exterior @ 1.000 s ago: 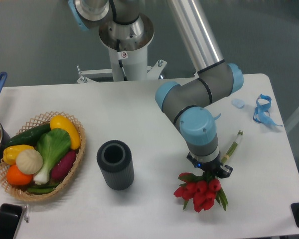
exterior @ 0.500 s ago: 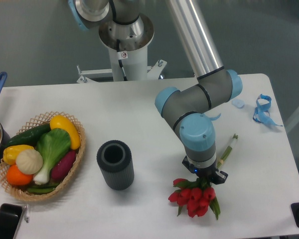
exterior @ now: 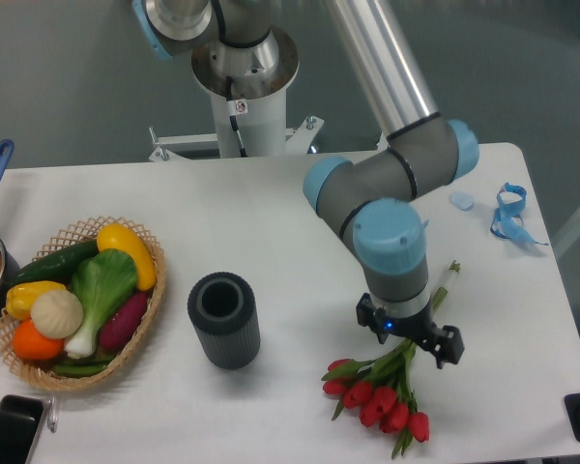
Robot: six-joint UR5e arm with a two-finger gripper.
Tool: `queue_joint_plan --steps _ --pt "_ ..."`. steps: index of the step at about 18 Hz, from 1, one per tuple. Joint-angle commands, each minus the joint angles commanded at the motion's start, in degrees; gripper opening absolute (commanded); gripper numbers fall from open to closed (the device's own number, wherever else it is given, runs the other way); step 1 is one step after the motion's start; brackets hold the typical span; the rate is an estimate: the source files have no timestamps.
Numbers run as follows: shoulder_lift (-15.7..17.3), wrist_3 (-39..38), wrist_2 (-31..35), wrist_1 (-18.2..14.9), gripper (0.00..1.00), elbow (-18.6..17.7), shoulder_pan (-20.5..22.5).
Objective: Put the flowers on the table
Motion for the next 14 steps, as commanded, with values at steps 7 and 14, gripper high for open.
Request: queue_joint_plan --steps 7,14 --pt "8.4 7.7 -0.8 -13.5 1.0 0.4 4.8" --pt "19.3 29.2 -12.1 -24.0 1.0 -4.0 17.0"
